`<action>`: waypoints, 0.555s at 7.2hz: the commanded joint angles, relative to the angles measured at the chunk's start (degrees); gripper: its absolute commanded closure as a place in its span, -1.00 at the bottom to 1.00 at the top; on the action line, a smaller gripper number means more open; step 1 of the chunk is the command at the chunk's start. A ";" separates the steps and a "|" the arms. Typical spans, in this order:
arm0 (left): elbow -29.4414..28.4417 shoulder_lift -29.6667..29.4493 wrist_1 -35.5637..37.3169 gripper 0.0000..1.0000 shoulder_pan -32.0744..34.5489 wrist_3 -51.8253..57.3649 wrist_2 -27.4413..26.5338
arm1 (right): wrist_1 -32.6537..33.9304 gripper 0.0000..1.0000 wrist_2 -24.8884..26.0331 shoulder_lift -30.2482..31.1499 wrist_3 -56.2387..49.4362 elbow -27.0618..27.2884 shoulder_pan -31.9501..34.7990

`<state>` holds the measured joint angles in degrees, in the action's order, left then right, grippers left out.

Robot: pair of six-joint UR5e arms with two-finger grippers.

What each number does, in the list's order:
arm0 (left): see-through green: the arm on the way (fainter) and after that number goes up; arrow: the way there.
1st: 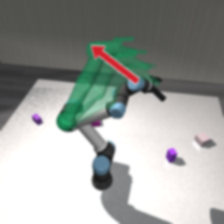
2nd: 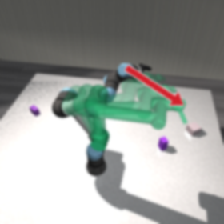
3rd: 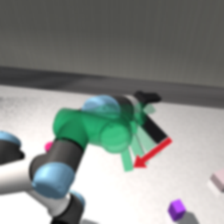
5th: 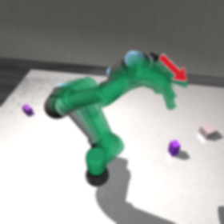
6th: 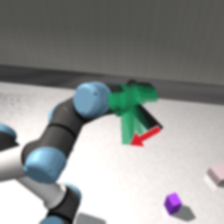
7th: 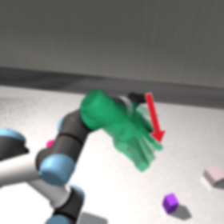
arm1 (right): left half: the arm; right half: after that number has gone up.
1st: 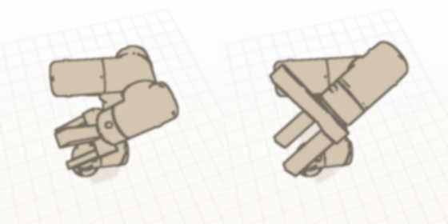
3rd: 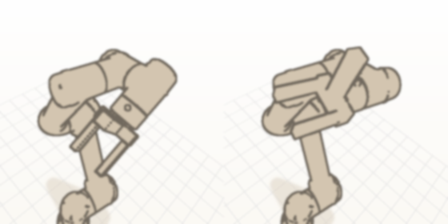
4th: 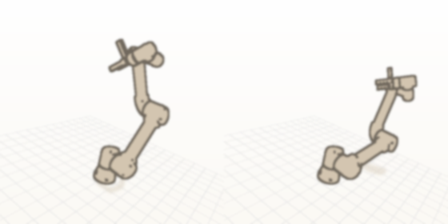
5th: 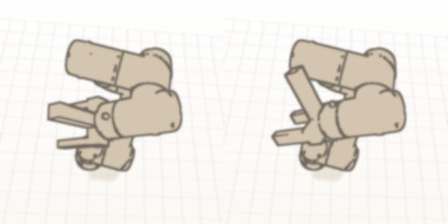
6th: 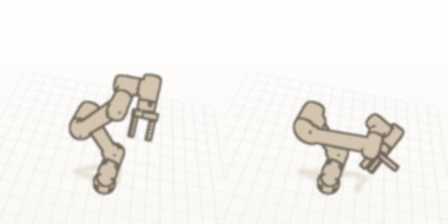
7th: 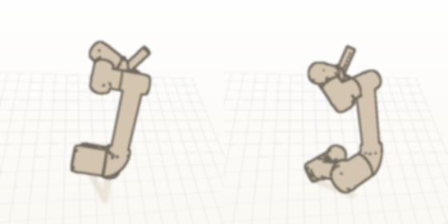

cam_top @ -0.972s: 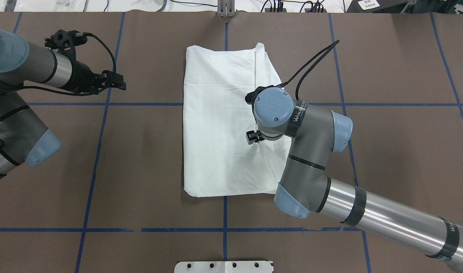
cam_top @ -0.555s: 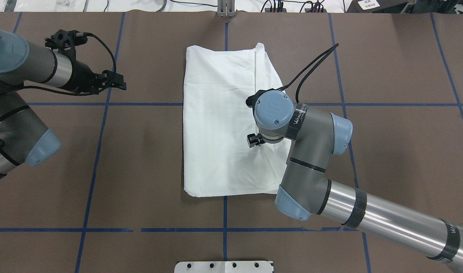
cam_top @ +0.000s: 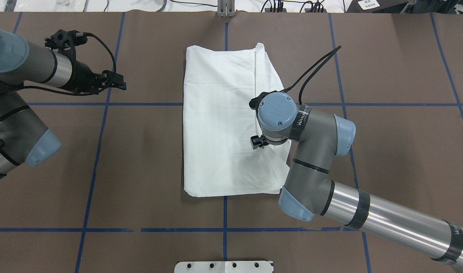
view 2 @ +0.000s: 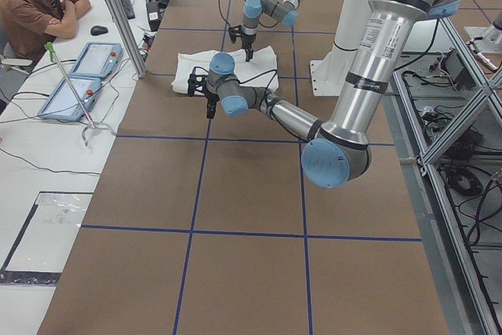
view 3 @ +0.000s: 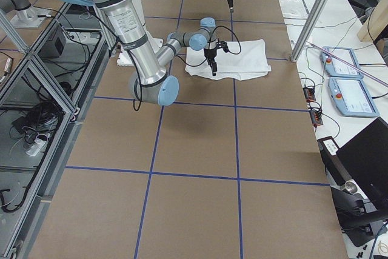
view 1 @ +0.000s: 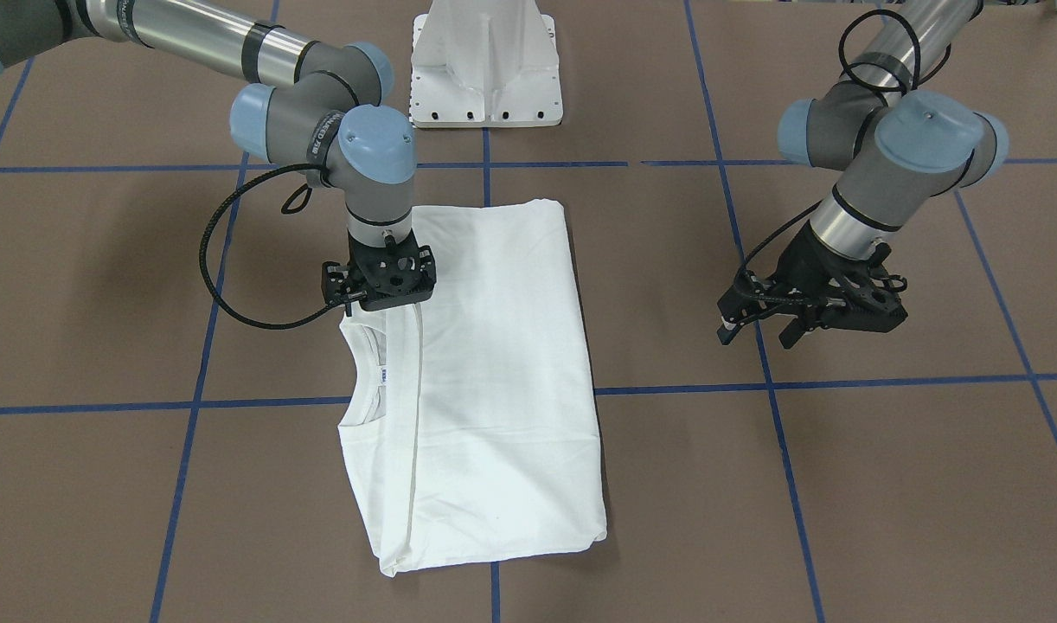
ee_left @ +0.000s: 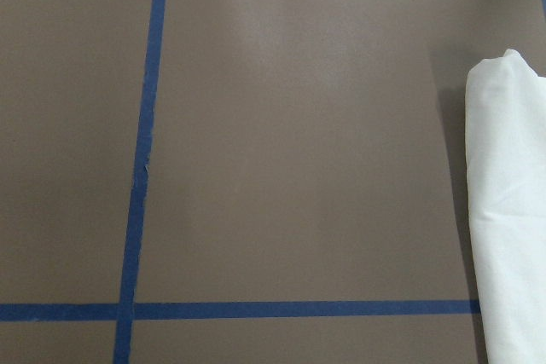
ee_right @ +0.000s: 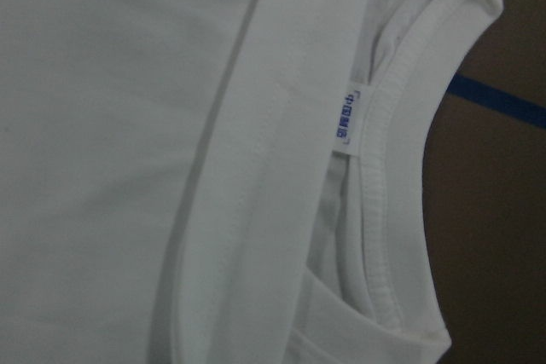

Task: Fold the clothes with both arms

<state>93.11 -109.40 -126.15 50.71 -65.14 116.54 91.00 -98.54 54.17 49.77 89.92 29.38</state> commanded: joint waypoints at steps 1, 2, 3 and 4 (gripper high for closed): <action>0.23 -0.20 -0.06 -0.99 0.00 -0.25 0.00 | -0.03 -1.00 -1.04 4.25 -0.55 3.84 1.29; 0.57 -0.11 0.11 -0.99 0.00 -0.25 0.00 | 0.06 -1.00 -2.09 8.19 -0.99 7.78 1.99; 0.84 -0.20 0.12 -0.99 0.00 -0.42 0.00 | 0.06 -1.00 -2.62 11.10 -2.30 10.08 2.69; 1.45 -0.46 0.29 -1.00 0.00 -0.42 0.00 | -0.03 -1.00 -3.06 13.57 -3.44 11.50 3.83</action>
<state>93.98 -109.65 -126.01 50.71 -65.50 116.54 91.03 -100.93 64.30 47.69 98.98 32.00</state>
